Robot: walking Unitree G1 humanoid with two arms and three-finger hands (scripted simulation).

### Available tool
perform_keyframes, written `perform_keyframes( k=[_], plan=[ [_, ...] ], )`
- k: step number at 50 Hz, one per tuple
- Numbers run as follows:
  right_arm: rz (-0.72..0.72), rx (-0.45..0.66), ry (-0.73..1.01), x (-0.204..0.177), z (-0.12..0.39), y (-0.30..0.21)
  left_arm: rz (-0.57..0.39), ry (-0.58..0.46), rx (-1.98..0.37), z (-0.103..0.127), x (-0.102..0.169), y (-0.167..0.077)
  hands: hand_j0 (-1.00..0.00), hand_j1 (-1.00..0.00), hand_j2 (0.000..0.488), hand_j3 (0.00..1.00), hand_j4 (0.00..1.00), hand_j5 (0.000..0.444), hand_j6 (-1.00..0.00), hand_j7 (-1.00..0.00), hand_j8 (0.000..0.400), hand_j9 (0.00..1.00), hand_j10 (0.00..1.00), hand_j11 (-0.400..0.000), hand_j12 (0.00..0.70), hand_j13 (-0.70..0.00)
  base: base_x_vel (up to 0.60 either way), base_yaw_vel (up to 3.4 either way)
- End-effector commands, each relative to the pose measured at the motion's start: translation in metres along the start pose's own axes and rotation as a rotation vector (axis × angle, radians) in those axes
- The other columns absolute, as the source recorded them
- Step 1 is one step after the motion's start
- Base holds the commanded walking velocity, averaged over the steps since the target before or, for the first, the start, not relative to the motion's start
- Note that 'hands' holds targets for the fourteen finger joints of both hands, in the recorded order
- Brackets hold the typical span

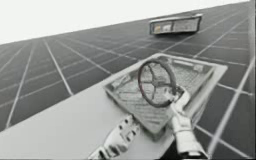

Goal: Pick up and drop off the object

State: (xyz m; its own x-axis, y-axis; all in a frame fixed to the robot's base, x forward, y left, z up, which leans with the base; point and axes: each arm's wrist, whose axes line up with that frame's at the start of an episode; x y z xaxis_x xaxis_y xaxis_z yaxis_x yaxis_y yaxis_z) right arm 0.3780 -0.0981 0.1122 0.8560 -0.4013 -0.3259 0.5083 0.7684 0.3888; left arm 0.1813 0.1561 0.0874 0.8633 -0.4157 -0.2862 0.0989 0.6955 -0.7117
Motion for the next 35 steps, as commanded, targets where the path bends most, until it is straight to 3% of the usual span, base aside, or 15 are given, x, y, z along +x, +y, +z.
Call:
perform_keyframes(
  k=[1,35],
  plan=[
    [-0.017,0.042,-0.016,0.0057,0.0068,-0.0102,-0.006,0.019,0.031,0.0016,0.0056,-0.0075,0.00,0.00,0.000,1.00,1.00,0.000,0.00,0.00,0.000,1.00,1.00,-0.400,0.000,-0.700,0.25,-1.42],
    [-0.017,0.042,-0.016,0.0057,0.0068,-0.0102,-0.006,0.019,0.031,0.0016,0.0056,-0.0075,0.00,0.00,0.000,1.00,1.00,0.000,0.00,0.00,0.000,1.00,1.00,-0.400,0.000,-0.700,0.24,-1.47]
  ],
)
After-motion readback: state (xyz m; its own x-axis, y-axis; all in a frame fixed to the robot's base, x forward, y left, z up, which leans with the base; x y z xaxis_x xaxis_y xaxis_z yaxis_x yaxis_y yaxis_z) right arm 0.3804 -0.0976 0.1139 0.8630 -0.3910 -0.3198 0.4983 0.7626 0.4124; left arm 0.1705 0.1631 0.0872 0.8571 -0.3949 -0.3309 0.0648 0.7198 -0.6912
